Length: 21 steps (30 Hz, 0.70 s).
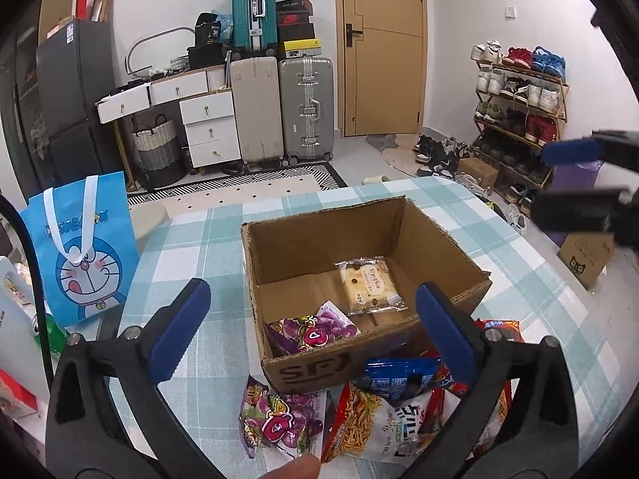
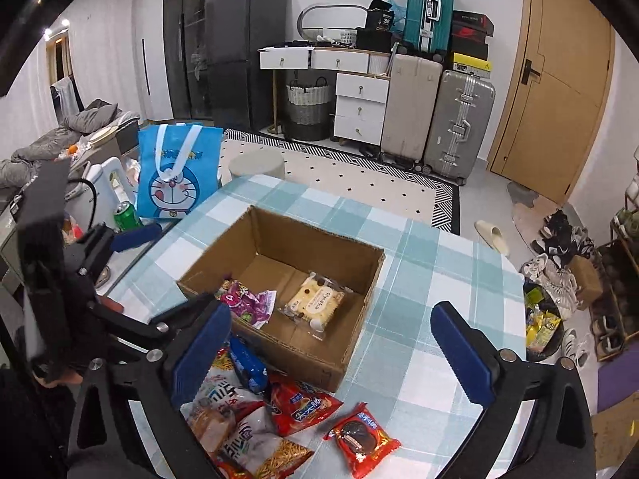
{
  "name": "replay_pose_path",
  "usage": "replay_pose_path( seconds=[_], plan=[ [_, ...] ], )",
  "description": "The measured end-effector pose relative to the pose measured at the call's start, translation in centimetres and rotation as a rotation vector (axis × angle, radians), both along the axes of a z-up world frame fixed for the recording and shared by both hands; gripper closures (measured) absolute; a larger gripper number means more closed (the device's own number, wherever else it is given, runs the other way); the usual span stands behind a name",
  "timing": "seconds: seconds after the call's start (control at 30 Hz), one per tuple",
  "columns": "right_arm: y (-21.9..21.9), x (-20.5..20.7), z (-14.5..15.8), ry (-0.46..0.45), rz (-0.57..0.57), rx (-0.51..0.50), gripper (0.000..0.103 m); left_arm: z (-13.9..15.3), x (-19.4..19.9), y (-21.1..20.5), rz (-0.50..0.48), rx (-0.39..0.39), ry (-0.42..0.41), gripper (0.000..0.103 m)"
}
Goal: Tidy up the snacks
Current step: 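Open left tool dropping candy bag while right tool releases crackers into box, then grasp the orange bread loaf in clear wrap with the left tool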
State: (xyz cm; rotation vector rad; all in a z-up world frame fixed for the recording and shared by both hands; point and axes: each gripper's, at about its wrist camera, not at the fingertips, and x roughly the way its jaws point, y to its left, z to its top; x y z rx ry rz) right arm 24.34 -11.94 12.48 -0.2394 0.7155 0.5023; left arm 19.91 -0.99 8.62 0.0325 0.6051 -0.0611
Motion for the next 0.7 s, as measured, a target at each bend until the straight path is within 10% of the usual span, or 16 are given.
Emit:
replay_pose_path(
  seconds=[0.33, 0.7],
  plan=[
    [-0.9, -1.6, 2.1, 0.024, 0.012, 0.003, 0.001, 0.2, -2.7, 1.0, 0.019, -0.009, 0.003, 0.000],
    [-3.8, -4.6, -3.9, 0.039, -0.045, 0.026, 0.001, -1.1, -5.7, 2.2, 0.047, -0.001, 0.028, 0.000]
  ],
)
